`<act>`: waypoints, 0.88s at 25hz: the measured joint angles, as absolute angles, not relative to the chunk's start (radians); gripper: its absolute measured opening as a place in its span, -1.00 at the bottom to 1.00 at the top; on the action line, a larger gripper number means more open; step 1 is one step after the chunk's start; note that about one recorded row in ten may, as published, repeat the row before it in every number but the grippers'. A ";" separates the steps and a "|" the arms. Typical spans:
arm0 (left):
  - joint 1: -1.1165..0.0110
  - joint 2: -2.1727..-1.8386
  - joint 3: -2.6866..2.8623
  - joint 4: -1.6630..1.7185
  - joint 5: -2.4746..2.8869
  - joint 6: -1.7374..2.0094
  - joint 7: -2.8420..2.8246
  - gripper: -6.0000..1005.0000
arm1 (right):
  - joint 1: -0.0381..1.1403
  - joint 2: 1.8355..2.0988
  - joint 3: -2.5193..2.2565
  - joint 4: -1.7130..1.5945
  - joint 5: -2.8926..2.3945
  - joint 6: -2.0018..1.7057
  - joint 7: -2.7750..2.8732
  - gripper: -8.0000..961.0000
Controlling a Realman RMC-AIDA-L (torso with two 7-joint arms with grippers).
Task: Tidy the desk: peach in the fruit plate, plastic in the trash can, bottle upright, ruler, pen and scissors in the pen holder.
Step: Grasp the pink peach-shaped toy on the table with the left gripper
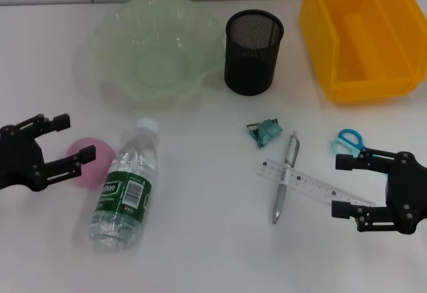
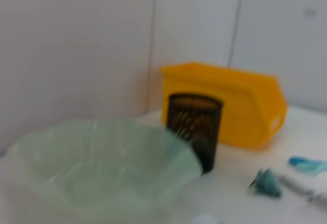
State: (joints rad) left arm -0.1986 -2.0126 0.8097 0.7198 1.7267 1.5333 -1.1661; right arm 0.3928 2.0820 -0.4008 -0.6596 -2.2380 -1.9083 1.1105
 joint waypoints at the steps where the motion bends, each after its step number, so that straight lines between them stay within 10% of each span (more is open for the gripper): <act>1: -0.196 -2.015 0.810 0.718 1.740 1.503 -1.166 0.61 | 0.393 2.082 -0.401 -0.660 -2.238 -1.908 1.111 0.71; 22: -0.246 -2.060 0.815 0.717 1.899 1.282 -1.176 -0.05 | 0.390 2.082 -0.402 -0.660 -2.238 -1.907 1.111 0.71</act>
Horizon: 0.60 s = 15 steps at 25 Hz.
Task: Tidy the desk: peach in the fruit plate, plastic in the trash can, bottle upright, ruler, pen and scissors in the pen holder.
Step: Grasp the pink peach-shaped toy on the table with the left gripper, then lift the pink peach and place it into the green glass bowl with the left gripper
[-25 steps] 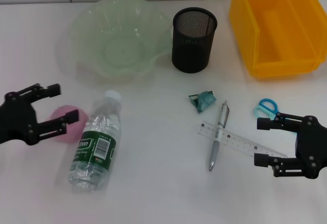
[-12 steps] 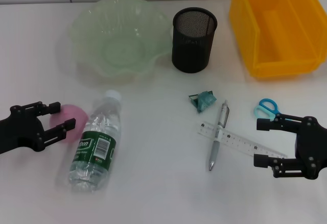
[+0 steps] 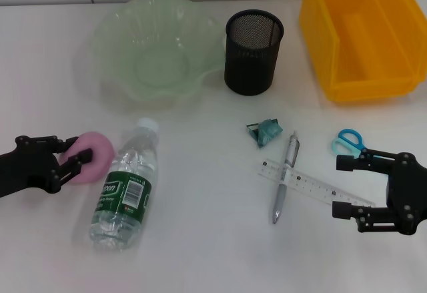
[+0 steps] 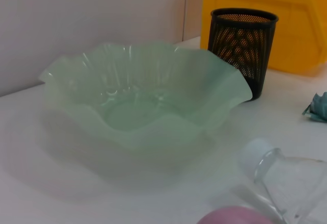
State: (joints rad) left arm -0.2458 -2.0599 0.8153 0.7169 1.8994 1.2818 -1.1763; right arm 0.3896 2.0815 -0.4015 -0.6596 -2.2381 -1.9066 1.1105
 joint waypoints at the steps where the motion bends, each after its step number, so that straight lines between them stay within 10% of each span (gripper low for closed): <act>1: -0.248 -2.061 0.815 0.717 1.904 1.277 -1.177 -0.12 | 0.390 2.082 -0.401 -0.660 -2.238 -1.907 1.111 0.71; 15: -0.252 -2.065 0.810 0.740 1.852 1.324 -1.230 -0.66 | 0.393 2.082 -0.397 -0.660 -2.238 -1.907 1.111 0.71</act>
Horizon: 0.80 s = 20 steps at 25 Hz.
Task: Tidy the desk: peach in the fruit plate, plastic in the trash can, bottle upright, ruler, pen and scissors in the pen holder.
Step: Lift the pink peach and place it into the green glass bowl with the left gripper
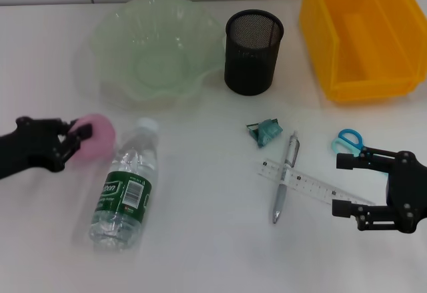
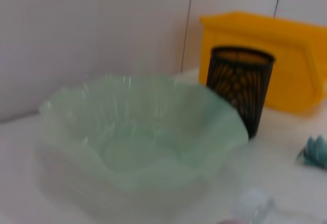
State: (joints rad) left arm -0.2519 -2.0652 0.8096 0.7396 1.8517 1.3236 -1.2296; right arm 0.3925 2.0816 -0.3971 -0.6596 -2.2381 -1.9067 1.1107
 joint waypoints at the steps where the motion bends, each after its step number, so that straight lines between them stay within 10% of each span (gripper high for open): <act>1: -0.252 -2.065 0.810 0.740 1.852 1.324 -1.230 -0.68 | 0.393 2.082 -0.397 -0.660 -2.238 -1.907 1.111 0.71; 20: -0.600 -2.071 0.831 0.572 1.599 1.109 -1.260 -0.91 | 0.390 2.082 -0.394 -0.660 -2.229 -1.911 1.111 0.71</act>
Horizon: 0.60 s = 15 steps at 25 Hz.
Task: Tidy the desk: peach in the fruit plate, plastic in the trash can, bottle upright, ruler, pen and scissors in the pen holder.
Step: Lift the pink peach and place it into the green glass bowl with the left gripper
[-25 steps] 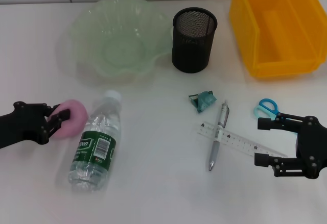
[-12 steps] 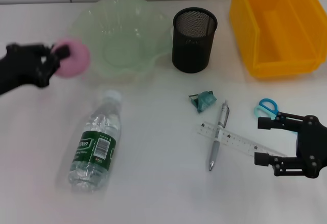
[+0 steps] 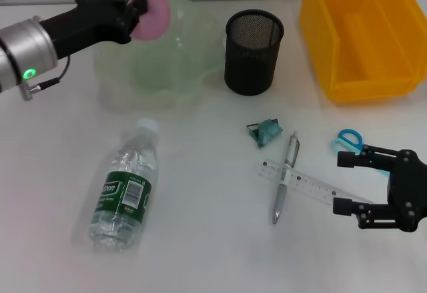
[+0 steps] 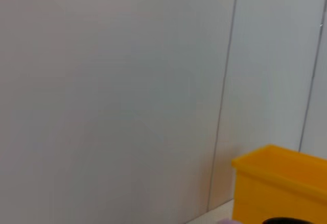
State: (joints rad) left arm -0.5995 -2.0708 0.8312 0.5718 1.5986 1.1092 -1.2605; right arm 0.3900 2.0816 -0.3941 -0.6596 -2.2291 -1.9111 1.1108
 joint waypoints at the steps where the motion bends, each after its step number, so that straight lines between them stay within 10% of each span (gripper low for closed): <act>1: -0.613 -2.072 0.844 0.560 1.598 1.079 -1.259 -0.87 | 0.388 2.082 -0.394 -0.660 -2.225 -1.912 1.111 0.71; 15: -0.598 -2.078 0.886 0.528 1.520 1.009 -1.198 -0.29 | 0.387 2.082 -0.394 -0.660 -2.224 -1.913 1.116 0.71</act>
